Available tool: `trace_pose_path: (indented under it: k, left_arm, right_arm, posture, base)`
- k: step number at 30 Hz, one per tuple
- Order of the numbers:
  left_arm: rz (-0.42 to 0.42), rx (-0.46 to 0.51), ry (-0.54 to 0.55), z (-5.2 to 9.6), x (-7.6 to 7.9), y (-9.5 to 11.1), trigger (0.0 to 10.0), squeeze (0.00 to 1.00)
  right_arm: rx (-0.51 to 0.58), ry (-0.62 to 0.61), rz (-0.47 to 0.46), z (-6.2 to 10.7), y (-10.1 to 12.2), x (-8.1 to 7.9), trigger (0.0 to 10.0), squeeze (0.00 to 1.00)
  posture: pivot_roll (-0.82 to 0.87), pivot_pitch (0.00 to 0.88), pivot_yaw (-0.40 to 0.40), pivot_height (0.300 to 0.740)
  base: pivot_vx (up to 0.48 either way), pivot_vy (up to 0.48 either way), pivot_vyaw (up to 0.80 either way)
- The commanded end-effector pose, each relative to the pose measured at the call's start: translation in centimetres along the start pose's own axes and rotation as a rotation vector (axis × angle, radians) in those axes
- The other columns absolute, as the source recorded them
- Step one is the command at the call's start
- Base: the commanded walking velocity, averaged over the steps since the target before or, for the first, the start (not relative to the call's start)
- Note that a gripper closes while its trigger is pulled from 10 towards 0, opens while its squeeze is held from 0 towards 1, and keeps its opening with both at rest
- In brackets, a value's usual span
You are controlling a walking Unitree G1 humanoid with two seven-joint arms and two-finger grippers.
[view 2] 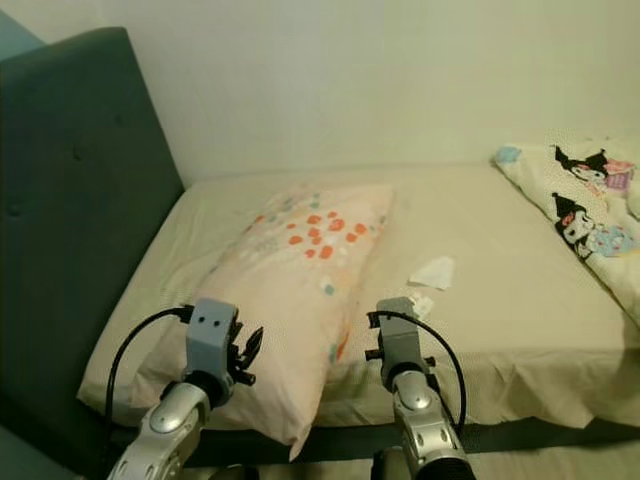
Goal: Clean up the room
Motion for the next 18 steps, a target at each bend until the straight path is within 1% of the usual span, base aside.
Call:
trace_pose_path:
  k: [1, 3, 5, 9, 11, 13, 14, 15, 17, 18]
  left_arm:
    - [0.002, 0.013, -0.014, 0.0, 0.1, 0.5, 10.0, 0.0]
    - [0.004, 0.021, -0.02, 0.1, 0.1, 0.7, 10.0, 0.0]
    - [0.001, 0.035, -0.021, 0.2, -0.2, 1.1, 10.0, 0.0]
    - [0.0, 0.053, -0.022, 0.3, -0.5, 1.6, 10.0, 0.0]
    - [0.002, 0.086, -0.032, 0.3, -0.6, 2.5, 10.0, 0.0]
    - [0.002, 0.099, -0.04, 0.3, -0.6, 2.9, 10.0, 0.0]
    - [0.0, 0.118, -0.052, 0.3, -0.5, 3.5, 10.0, 0.0]
    - [0.0, 0.118, -0.052, 0.3, -0.5, 3.5, 10.0, 0.0]
    - [-0.013, 0.148, -0.076, 0.4, -0.3, 4.6, 10.0, 0.0]
    - [-0.022, 0.159, -0.09, 0.5, -0.2, 5.1, 10.0, 0.0]
  right_arm:
    - [0.017, -0.009, -0.03, 0.0, 0.4, 0.0, 10.0, 0.0]
    - [0.013, -0.009, -0.031, 0.0, 0.4, 0.1, 10.0, 0.0]
    - [0.008, -0.008, -0.045, -0.1, 0.3, 0.2, 10.0, 0.0]
    - [0.001, -0.009, -0.03, -0.4, 0.4, 0.4, 10.0, 0.0]
    - [0.008, -0.005, -0.014, -0.8, 0.8, 0.4, 10.0, 0.0]
    - [0.013, -0.003, -0.007, -0.9, 1.1, 0.4, 10.0, 0.0]
    - [0.011, 0.002, 0.021, -1.2, 1.3, 0.5, 10.0, 0.0]
    - [0.011, 0.002, 0.021, -1.2, 1.3, 0.5, 10.0, 0.0]
    - [0.002, 0.007, 0.025, -1.9, 1.7, 0.8, 10.0, 0.0]
    - [0.005, 0.01, 0.024, -2.2, 2.0, 1.0, 10.0, 0.16]
  posture:
    - [-0.02, 0.047, 0.015, 0.613]
    - [-0.02, 0.048, 0.014, 0.613]
    - [-0.02, 0.049, 0.012, 0.603]
    - [-0.02, 0.052, 0.012, 0.588]
    - [-0.01, 0.064, 0.013, 0.583]
    - [-0.01, 0.064, 0.013, 0.583]
    - [0.0, 0.076, 0.015, 0.583]
    - [0.0, 0.076, 0.015, 0.583]
    - [0.01, 0.097, 0.015, 0.583]
    - [0.01, 0.104, 0.014, 0.583]
  base:
    - [0.0, 0.0, 0.0]
    - [0.0, 0.0, 0.0]
    - [0.0, 0.0, 0.0]
    - [0.0, 0.0, 0.0]
    - [0.0, 0.0, 0.0]
    - [0.0, 0.0, 0.0]
    - [0.0, 0.0, 0.0]
    - [0.0, 0.0, 0.0]
    - [0.0, 0.0, 0.0]
    - [0.0, 0.0, 0.0]
Point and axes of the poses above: a point about 5 cm out from each wrist's last joint towards the gripper, its own z axis pointing back from the gripper into the wrist, its own y axis along the axis of the wrist's last joint, x = y × z, the point moved 4 cm from there along -z, pointing out of the wrist towards the gripper, and after that the axes turned 3 degrees about -z, right-handed, at the moved point
